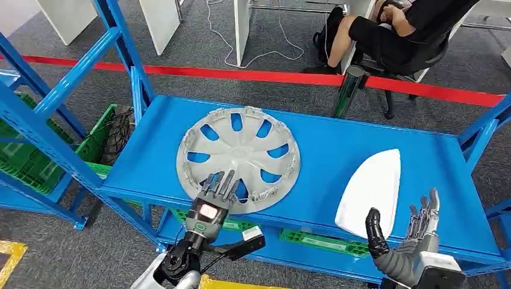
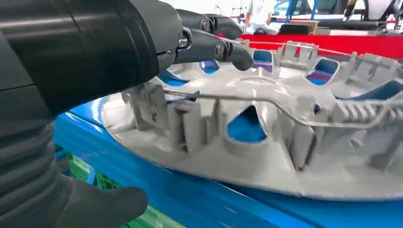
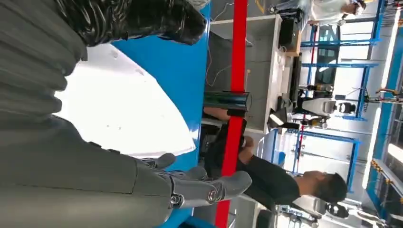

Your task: Take the parts from the cabinet and place them on the table.

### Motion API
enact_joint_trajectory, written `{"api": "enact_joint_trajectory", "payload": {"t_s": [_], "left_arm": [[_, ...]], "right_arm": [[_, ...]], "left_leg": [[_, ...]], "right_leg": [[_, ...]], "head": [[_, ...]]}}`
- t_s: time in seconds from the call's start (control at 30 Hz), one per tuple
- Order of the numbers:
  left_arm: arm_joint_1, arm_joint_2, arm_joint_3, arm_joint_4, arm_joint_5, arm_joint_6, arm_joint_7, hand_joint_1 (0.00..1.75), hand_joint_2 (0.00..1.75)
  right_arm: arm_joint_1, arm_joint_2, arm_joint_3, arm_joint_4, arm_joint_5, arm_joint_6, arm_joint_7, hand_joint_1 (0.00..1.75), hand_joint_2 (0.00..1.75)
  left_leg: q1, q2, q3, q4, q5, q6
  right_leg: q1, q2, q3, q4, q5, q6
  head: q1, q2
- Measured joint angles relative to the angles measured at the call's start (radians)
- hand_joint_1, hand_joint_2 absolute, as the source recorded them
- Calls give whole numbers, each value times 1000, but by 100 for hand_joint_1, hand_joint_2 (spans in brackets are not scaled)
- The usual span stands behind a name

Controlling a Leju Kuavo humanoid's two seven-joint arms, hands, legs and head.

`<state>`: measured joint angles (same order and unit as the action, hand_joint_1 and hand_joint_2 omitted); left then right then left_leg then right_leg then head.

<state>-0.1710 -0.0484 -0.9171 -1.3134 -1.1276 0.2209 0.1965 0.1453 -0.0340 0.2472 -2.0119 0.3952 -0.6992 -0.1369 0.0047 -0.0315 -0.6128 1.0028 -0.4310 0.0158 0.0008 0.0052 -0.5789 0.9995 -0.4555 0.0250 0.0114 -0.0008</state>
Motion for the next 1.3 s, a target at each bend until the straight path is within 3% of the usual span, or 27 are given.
{"api": "enact_joint_trajectory", "payload": {"t_s": [1.03, 1.07, 1.1, 1.3], "left_arm": [[-4, -33, 9, 71, -24, -8, -12, 0, 175], [-4, -33, 10, 72, -24, -9, -11, 28, 175], [-4, -33, 10, 73, -28, -12, -11, 175, 175], [-6, -34, 11, 79, -40, -15, 1, 175, 175]], "right_arm": [[-8, 0, 23, 3, 15, 0, 18, 0, 175], [-9, 0, 24, 3, 16, 0, 20, 0, 175], [-10, 0, 24, 3, 17, 0, 22, 0, 175], [-17, 0, 35, 3, 18, 0, 25, 0, 175]], "left_leg": [[0, 0, 0, 0, 0, 0], [0, 0, 0, 0, 0, 0], [0, 0, 0, 0, 0, 0], [0, 0, 0, 0, 0, 0]], "right_leg": [[0, 0, 0, 0, 0, 0], [0, 0, 0, 0, 0, 0], [0, 0, 0, 0, 0, 0], [0, 0, 0, 0, 0, 0]], "head": [[-1, 0], [-1, 0], [-1, 0], [-1, 0]]}}
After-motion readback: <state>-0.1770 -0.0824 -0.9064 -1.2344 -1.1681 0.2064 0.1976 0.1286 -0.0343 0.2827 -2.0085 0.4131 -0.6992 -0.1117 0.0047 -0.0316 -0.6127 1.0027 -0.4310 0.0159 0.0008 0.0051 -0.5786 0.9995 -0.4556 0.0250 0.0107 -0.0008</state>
